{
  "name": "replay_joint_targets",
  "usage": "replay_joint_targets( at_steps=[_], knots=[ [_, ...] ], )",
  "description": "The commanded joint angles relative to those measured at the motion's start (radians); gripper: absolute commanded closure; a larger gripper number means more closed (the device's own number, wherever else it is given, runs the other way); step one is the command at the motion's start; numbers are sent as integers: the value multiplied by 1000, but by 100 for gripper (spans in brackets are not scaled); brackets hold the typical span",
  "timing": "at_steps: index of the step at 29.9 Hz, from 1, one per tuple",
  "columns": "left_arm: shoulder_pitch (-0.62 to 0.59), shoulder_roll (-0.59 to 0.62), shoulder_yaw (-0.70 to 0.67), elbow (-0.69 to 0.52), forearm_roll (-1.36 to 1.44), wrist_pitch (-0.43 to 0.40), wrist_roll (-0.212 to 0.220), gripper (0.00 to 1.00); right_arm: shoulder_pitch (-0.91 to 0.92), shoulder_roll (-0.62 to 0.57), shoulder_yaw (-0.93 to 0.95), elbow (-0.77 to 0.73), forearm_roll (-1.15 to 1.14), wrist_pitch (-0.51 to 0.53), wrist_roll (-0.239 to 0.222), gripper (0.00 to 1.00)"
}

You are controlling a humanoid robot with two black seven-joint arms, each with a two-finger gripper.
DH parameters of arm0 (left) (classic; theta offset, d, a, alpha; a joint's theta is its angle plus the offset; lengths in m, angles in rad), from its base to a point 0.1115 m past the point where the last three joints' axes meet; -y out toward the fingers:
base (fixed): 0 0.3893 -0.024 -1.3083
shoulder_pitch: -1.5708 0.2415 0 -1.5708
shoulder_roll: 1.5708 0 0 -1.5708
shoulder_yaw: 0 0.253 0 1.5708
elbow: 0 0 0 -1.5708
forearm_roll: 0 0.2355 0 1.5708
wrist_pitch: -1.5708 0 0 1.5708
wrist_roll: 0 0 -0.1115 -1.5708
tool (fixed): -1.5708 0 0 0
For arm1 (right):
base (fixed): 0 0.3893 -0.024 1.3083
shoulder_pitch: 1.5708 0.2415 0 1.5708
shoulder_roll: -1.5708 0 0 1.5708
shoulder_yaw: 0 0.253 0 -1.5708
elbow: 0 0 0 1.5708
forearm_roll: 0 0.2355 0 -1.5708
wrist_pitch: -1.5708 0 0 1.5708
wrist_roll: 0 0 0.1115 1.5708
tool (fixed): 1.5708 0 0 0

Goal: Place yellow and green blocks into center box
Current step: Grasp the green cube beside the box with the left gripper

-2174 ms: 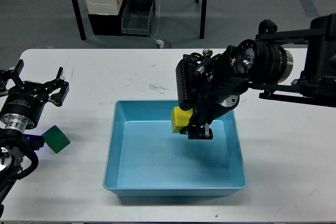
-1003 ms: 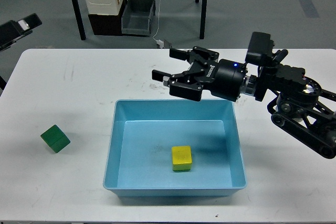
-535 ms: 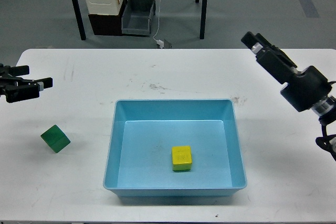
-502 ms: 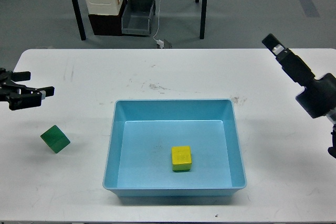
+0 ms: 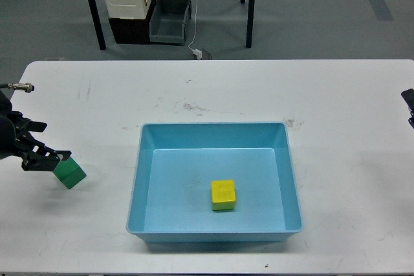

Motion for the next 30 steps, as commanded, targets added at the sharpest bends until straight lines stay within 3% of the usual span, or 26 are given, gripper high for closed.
replay_joint_targets(
  at_steps=[1, 23, 26, 30],
  knots=[
    [-5, -32, 32, 30, 16, 0, 0, 0, -7, 1, 1, -1, 0, -8, 0, 1],
    [-2, -160, 94, 142, 16, 0, 0, 1, -22, 3, 0, -17, -1, -20, 0, 1],
    [-3, -160, 120, 142, 16, 0, 0, 14, -22, 4, 1, -33, 0, -20, 0, 1],
    [-2, -162, 128, 142, 16, 0, 0, 24, -22, 6, 1, -36, 0, -22, 0, 1]
  ],
)
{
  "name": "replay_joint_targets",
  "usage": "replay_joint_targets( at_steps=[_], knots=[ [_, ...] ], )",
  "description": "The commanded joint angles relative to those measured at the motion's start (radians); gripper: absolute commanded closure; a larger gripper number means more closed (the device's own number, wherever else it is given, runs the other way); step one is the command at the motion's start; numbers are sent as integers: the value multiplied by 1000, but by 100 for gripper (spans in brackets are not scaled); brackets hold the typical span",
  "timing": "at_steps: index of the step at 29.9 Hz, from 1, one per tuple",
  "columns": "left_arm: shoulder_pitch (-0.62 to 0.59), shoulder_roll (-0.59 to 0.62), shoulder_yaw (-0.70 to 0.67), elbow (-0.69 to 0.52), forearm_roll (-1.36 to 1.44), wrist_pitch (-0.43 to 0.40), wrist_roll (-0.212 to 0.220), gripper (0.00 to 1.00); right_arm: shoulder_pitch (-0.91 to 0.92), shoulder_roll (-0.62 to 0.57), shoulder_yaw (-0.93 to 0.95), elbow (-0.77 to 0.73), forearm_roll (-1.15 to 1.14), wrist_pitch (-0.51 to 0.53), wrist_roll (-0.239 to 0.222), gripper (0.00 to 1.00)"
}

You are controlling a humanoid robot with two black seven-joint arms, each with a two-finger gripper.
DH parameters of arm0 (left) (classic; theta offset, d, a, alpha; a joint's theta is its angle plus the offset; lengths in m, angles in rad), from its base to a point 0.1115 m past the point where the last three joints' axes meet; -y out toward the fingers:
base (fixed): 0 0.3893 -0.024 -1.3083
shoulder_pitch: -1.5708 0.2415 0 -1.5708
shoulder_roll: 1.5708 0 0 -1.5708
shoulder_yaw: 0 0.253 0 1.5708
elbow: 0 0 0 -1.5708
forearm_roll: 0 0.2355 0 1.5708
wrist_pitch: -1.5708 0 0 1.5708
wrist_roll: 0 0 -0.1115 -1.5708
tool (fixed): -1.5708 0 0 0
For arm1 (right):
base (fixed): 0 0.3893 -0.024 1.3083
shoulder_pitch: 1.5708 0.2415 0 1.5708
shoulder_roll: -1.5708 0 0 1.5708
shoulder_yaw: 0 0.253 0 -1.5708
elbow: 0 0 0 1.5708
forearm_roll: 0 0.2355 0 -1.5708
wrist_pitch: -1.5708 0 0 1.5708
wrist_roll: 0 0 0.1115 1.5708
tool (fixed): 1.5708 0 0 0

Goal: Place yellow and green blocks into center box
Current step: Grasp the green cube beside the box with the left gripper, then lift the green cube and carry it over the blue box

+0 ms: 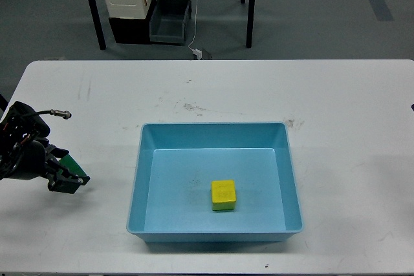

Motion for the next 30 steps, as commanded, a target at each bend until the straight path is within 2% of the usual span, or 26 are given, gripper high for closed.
replay_joint_targets(
  at_steps=[1, 6, 13, 17, 22, 27, 30],
  knots=[
    [1, -1, 9, 0, 0, 0, 0, 28, 0, 1, 1, -2, 0, -1, 0, 1],
    [-1, -2, 9, 5, 0, 0, 0, 48, 0, 6, 1, -2, 0, -1, 0, 1],
    [-32, -1, 3, 32, -4, 0, 0, 69, 0, 9, 1, -2, 0, -8, 0, 1],
    [-145, 9, -4, 31, -88, 65, 0, 73, 0, 10, 1, -2, 0, -23, 0, 1],
    [-321, 19, -4, 0, -451, 64, 0, 72, -3, 10, -2, -2, -1, -24, 0, 1],
    [-395, 1, 6, -98, -527, 47, 0, 72, -8, 15, -2, -7, -1, -24, 0, 1],
    [-409, -56, 9, -219, -498, 33, 0, 71, -9, 25, -8, -13, 0, -28, 0, 0]
  ],
)
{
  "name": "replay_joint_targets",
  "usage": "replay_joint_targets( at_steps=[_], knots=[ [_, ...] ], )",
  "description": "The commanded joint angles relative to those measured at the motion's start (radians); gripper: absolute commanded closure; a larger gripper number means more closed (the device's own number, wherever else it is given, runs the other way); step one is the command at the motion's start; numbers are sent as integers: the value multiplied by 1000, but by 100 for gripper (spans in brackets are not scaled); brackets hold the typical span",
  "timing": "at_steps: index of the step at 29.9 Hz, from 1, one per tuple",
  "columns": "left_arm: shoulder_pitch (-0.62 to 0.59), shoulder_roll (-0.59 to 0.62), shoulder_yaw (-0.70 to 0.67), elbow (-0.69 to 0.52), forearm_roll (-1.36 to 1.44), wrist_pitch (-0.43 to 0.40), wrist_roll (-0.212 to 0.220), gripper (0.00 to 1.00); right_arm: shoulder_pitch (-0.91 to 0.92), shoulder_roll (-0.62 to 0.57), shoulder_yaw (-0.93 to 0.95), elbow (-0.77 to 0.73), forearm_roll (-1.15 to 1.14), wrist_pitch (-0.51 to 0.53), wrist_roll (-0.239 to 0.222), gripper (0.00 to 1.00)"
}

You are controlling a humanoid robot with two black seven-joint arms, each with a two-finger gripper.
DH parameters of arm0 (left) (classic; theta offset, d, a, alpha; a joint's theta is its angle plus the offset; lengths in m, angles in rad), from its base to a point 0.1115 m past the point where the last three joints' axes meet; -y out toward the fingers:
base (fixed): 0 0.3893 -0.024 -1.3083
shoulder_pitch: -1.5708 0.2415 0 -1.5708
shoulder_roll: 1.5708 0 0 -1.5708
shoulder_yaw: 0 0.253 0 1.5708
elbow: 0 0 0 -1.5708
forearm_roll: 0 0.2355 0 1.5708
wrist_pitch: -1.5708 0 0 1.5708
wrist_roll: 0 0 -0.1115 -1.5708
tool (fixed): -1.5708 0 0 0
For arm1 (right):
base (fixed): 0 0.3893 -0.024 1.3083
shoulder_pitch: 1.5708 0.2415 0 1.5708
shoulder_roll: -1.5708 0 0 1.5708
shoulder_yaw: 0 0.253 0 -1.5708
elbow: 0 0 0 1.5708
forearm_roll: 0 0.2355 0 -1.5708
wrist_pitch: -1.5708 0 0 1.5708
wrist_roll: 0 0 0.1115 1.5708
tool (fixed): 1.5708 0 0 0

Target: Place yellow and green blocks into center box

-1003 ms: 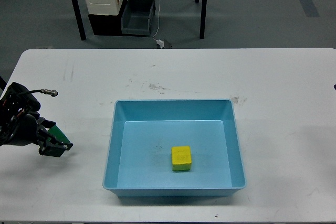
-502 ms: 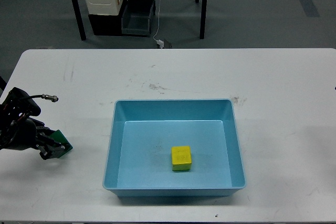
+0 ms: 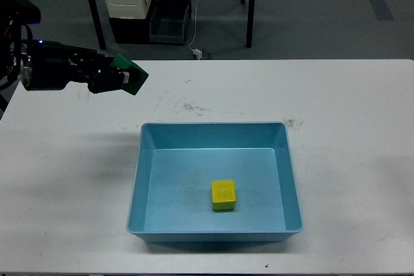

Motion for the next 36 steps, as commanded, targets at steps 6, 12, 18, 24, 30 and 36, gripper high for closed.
replay_joint_targets(
  at_steps=[6, 12, 18, 24, 30, 36],
  knots=[
    [-55, -269, 86, -150, 352, -48, 0, 71, -3, 37, -7, -7, 1, -3, 0, 0],
    [-48, -426, 146, -16, 443, -48, 0, 71, -3, 40, -4, -7, 1, -3, 0, 0],
    [-49, -489, 254, 113, 521, -48, 0, 62, -1, 40, -6, -7, 1, -4, 0, 0],
    [-19, -502, 246, 147, 521, -48, 0, 19, -1, 54, -18, -7, 0, 7, 0, 0],
    [-16, -511, 200, 150, 415, -48, 0, 0, 13, 61, -37, 1, 1, 7, 0, 0],
    [-16, -489, 70, 107, 121, -48, 0, 0, 80, 116, -34, 9, 3, 7, 0, 0]
  ],
)
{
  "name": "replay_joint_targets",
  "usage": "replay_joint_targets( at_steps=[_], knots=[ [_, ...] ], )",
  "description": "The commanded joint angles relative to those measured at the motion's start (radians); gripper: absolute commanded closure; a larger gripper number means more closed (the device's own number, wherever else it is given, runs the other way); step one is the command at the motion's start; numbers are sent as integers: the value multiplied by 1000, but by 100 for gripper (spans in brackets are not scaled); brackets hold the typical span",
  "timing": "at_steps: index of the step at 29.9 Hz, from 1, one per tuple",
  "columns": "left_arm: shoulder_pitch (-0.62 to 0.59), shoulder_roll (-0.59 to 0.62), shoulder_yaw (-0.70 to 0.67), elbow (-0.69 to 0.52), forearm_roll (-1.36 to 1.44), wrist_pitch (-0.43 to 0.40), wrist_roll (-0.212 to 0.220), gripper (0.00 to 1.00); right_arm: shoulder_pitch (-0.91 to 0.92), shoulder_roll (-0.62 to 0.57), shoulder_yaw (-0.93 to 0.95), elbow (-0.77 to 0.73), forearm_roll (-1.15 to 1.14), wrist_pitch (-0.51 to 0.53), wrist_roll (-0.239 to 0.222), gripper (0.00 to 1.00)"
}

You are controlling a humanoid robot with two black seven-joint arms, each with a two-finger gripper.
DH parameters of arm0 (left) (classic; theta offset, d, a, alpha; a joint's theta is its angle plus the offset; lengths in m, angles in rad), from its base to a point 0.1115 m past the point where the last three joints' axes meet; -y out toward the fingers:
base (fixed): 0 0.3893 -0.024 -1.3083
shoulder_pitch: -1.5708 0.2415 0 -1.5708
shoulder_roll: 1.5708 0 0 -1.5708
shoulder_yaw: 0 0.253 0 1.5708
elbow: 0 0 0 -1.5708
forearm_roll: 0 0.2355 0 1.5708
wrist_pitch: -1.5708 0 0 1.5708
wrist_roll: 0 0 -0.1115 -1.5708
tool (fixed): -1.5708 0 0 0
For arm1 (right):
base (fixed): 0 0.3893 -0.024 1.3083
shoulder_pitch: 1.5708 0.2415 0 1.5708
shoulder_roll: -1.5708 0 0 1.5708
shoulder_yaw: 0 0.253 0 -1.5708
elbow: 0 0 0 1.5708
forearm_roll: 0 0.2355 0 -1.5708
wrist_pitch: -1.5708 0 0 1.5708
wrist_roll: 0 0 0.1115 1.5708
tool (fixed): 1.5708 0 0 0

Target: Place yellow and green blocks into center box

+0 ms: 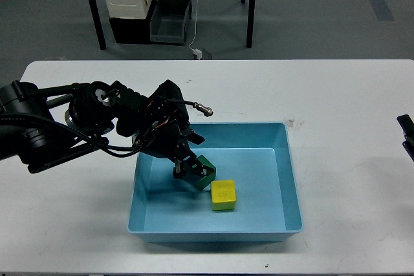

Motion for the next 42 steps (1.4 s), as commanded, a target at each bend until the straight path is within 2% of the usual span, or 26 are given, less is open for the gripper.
replay_joint_targets(
  at_steps=[1, 5, 7, 10, 12, 14, 16, 18, 22, 25, 29, 36, 42],
  knots=[
    [5, 25, -114, -44, -249, 0, 0, 0, 43, 49, 2, 5, 5, 4, 0, 0],
    [126, 46, -280, -56, -621, 0, 0, 0, 89, 95, -1, 51, 137, 31, -7, 0],
    [217, 72, -387, -58, -764, 0, 0, 0, 92, 112, 1, 84, 284, 72, -83, 0],
    [375, 78, -535, -55, -922, 9, 0, 0, 99, 130, 2, 95, 491, 146, -151, 0],
    [476, 74, -616, -53, -1039, 79, 0, 0, 100, 139, 13, 88, 635, 204, -191, 0],
    [548, 71, -668, -55, -1189, 116, 7, 0, 97, 155, 13, 86, 792, 230, -243, 0],
    [605, 72, -695, -55, -1383, 124, 37, 0, 85, 171, 13, 86, 934, 240, -303, 0],
    [651, 81, -698, -55, -1612, 128, 44, 0, 62, 204, 19, 88, 1036, 241, -338, 0],
    [734, 81, -696, -56, -2028, 147, 63, 0, -10, 256, 68, 94, 1116, 251, -348, 0],
    [782, 74, -702, -59, -2235, 187, 74, 0, -65, 317, 102, 98, 1137, 255, -348, 0],
    [841, 71, -719, -101, -2427, 182, 68, 0, -119, 365, 129, 105, 1138, 257, -345, 0],
    [976, 66, -777, -214, -2527, 144, 64, 0, -168, 385, 129, 106, 1138, 321, -335, 0],
    [1016, -29, -793, -216, -2577, 136, 64, 0, -187, 394, 131, 105, 1138, 329, -334, 0]
  ],
)
